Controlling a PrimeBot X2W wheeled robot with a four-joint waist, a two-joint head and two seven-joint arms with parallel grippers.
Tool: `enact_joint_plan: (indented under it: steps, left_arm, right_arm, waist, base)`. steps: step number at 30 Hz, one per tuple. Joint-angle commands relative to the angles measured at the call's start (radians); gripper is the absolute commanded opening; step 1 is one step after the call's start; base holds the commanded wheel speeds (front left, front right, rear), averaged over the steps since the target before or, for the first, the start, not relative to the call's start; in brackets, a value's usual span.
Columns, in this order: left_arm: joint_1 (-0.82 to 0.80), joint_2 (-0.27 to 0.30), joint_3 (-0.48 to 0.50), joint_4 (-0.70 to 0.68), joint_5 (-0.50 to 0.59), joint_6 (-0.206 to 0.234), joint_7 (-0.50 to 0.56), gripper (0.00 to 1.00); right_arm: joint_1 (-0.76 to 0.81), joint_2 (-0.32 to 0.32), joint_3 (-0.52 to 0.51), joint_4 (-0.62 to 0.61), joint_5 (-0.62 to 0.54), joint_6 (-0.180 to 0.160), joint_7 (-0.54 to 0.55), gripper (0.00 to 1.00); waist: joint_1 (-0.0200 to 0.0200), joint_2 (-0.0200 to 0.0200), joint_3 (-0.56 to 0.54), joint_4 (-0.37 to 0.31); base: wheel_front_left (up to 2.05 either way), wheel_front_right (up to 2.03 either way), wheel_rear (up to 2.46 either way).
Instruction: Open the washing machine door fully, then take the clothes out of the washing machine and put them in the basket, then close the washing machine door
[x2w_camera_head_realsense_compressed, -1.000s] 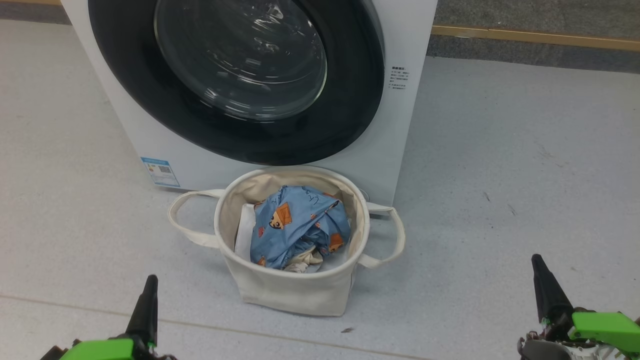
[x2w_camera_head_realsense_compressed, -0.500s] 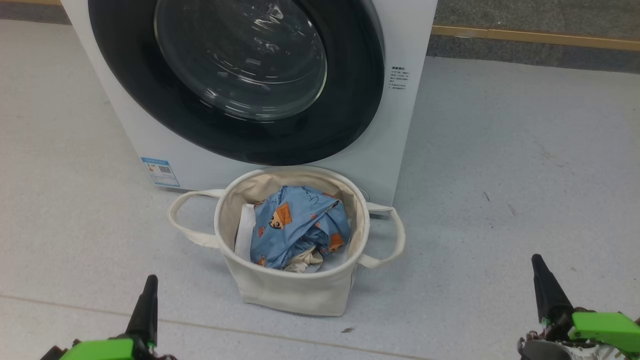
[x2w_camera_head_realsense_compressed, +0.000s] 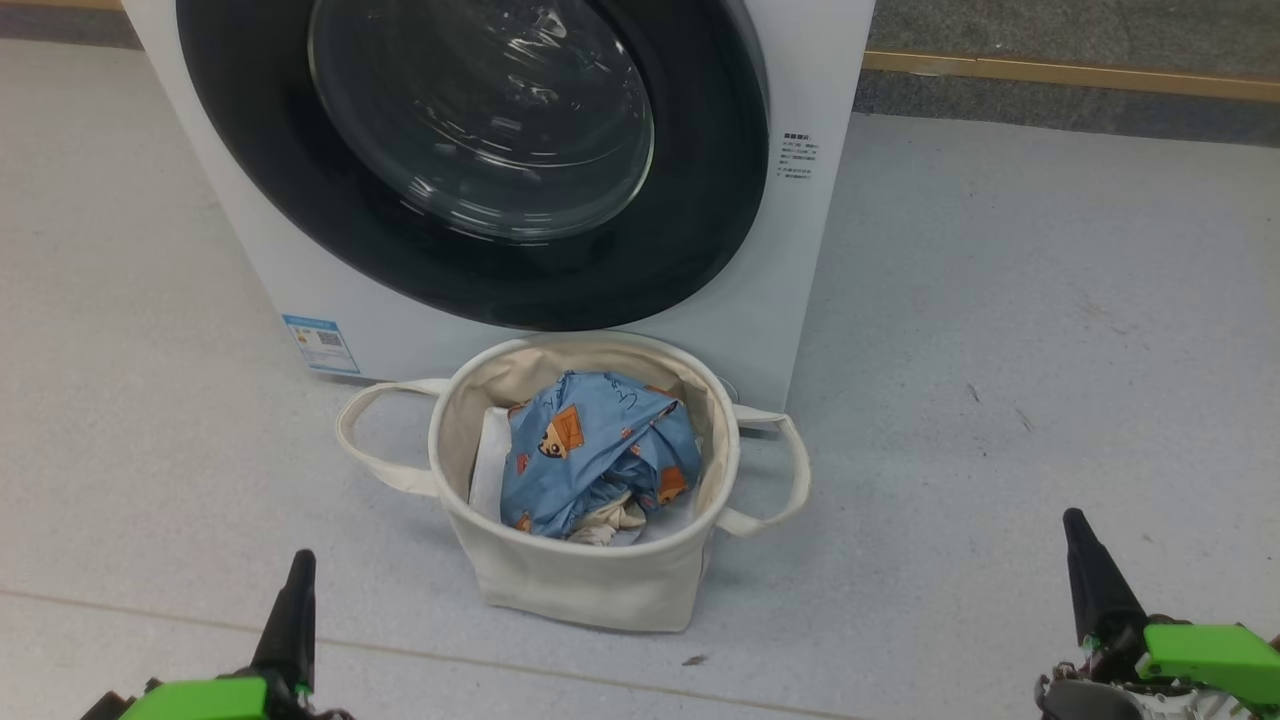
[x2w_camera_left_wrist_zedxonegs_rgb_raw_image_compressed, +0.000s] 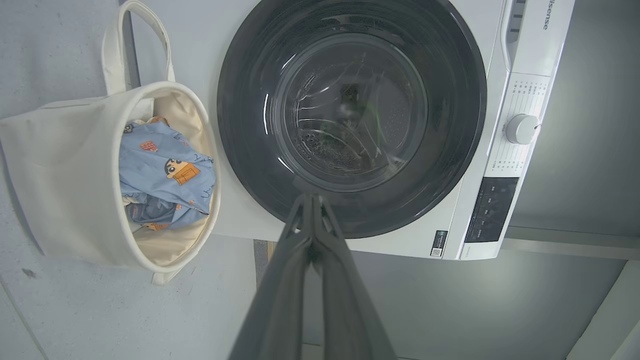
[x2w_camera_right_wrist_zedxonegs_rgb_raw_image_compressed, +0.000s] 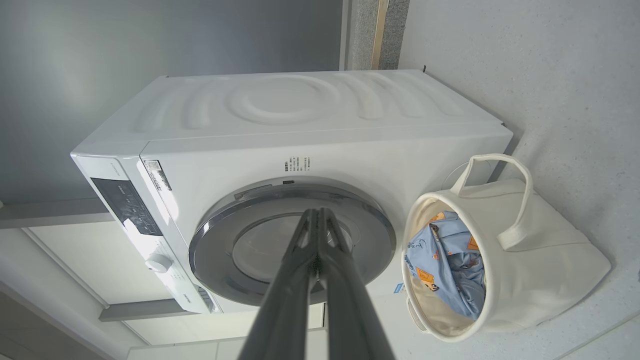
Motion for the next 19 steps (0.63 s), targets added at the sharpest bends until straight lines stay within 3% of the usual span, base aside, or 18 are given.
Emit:
enact_joint_plan:
  steps: [1, 19]
  left_arm:
    - [-0.044, 0.013, 0.034, -0.026, 0.004, -0.007, 0.009, 0.00]
    - [-0.044, 0.012, 0.034, -0.026, 0.004, -0.007, 0.009, 0.00]
  right_arm:
    - [-0.050, -0.007, 0.018, -0.031, -0.005, 0.000, 0.008, 0.00]
    - [-0.050, -0.007, 0.018, -0.031, -0.005, 0.000, 0.009, 0.00]
  waist:
    - [0.0000, 0.0000, 0.000, 0.000]
    - [0.0000, 0.0000, 0.000, 0.000]
  base:
    - [0.00, 0.00, 0.00]
    - [0.00, 0.00, 0.00]
